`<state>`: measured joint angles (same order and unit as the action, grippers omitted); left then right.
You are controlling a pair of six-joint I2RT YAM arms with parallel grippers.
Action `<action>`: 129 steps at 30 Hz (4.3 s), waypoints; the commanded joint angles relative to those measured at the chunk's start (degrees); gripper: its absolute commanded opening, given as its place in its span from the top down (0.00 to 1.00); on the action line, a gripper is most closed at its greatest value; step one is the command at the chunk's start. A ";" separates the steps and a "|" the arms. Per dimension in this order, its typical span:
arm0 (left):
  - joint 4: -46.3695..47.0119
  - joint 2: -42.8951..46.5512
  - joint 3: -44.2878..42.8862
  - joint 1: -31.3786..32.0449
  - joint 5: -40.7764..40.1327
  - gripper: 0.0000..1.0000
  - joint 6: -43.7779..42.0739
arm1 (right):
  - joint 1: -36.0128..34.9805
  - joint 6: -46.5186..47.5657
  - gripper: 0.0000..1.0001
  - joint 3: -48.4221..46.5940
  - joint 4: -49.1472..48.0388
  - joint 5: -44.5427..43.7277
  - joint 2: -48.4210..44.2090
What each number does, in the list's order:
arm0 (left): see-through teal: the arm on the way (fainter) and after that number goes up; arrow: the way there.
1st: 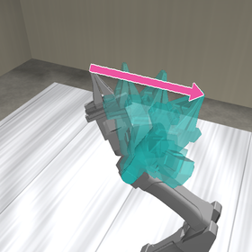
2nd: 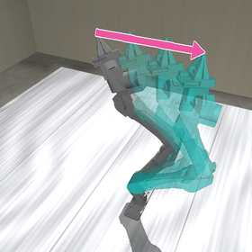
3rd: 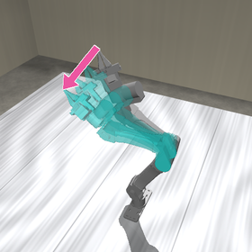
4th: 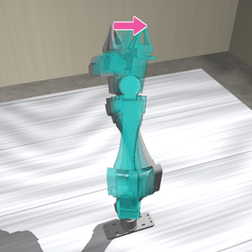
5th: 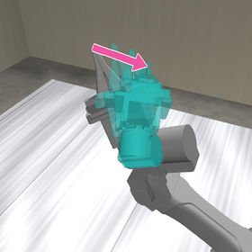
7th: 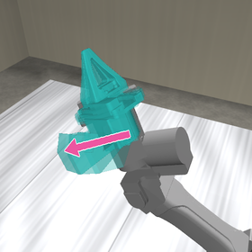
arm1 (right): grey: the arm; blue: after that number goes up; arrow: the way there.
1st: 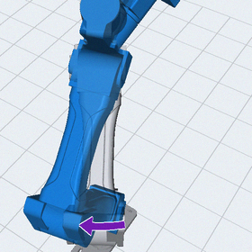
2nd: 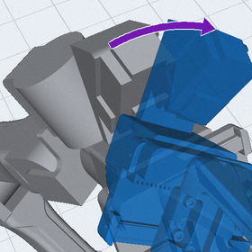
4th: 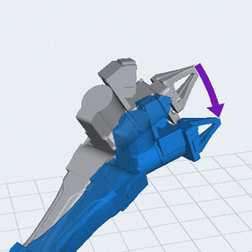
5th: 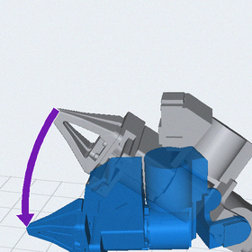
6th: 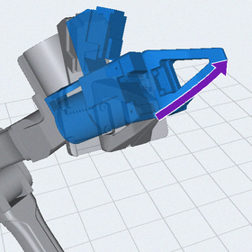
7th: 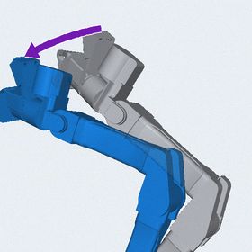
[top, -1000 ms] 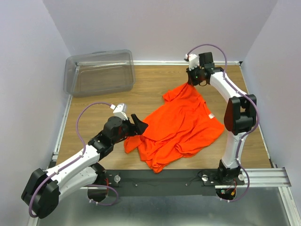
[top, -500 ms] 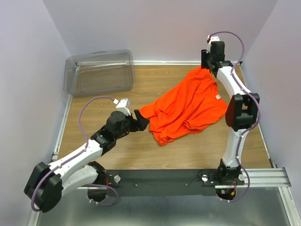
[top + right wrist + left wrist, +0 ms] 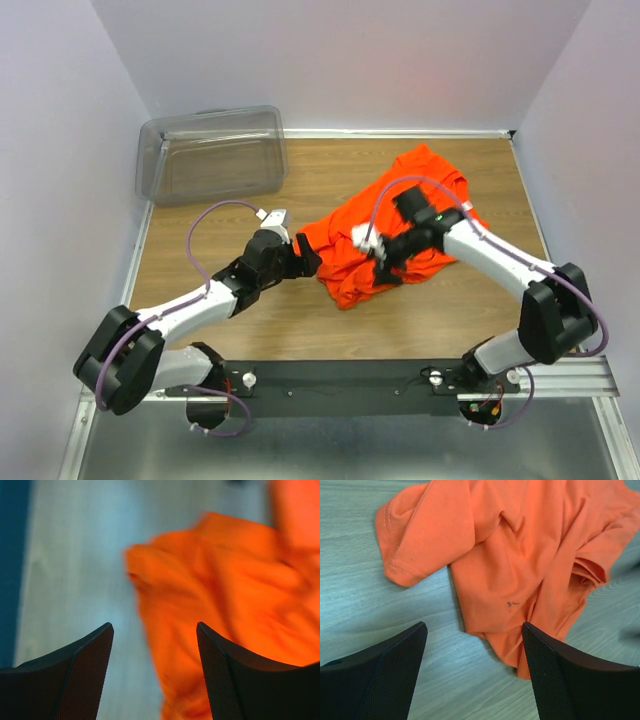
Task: Fold and stack the t-shirts
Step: Flatten the tshirt out
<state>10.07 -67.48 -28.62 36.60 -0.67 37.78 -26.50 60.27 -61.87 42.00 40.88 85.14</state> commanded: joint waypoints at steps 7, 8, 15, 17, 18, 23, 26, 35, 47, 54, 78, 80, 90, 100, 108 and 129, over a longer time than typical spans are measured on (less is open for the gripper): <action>3.91 -6.17 -1.61 -0.74 -4.69 0.16 6.51 | -14.98 -6.73 0.31 6.85 -14.30 -12.57 2.13; 4.17 -6.52 -1.44 -0.83 -5.22 0.16 7.04 | -15.33 -7.35 0.32 6.85 -15.27 -13.45 2.48; 7.16 -12.40 -3.01 -1.79 -4.17 0.20 7.66 | -16.65 -11.05 0.44 6.23 -19.67 -16.89 5.38; 7.42 -15.81 -4.42 -1.97 -3.82 0.22 7.40 | -16.92 -11.49 0.56 6.32 -19.59 -17.15 6.00; 7.51 -16.97 -5.99 -2.14 -3.99 0.26 7.40 | -17.00 -11.75 0.62 6.49 -19.59 -16.89 5.91; 5.84 -22.68 -9.87 -3.02 -6.18 0.37 7.04 | -17.00 -12.11 0.83 8.86 -19.32 -15.14 1.53; 5.23 -23.66 -11.10 -3.64 -9.44 0.41 6.78 | -17.00 -12.20 0.86 9.48 -16.35 -14.08 -2.25; 4.26 -29.63 -16.64 -6.45 -8.13 0.61 2.57 | -17.09 -4.99 0.92 8.96 -2.11 -3.80 -8.50; -1.35 -27.44 -26.48 -10.23 -10.06 1.00 -4.37 | -17.09 -2.35 0.92 -6.41 14.51 7.10 -16.41; -6.63 -27.35 -36.84 -12.08 -9.09 1.00 -8.95 | -17.00 -3.84 0.92 -10.64 15.92 10.35 -16.76; -15.07 7.00 -12.62 -12.17 -2.54 0.30 -9.23 | 21.97 -33.36 0.42 -2.03 -6.22 3.32 -2.98; -14.47 11.21 -6.21 -11.99 0.39 0.30 -3.87 | 25.52 -41.32 0.42 -0.98 -10.25 -0.96 0.27; -14.29 20.12 5.15 -10.23 7.00 0.26 7.48 | 37.22 -51.13 0.43 -3.52 -18.79 -16.01 12.93; -9.11 12.81 6.56 -9.53 7.26 0.26 7.05 | 37.22 -53.50 0.57 -7.92 -18.71 -13.90 23.75; -8.84 12.46 6.47 -9.53 5.77 0.26 6.78 | 42.30 -52.01 0.99 -13.17 -19.67 -21.80 20.33; 0.65 -3.16 2.96 -0.04 8.05 0.27 6.95 | 42.43 -4.84 0.28 -5.47 -0.73 6.81 4.43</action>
<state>6.55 -66.87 -23.49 34.41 7.09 43.90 20.01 29.71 -70.02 27.44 27.59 95.57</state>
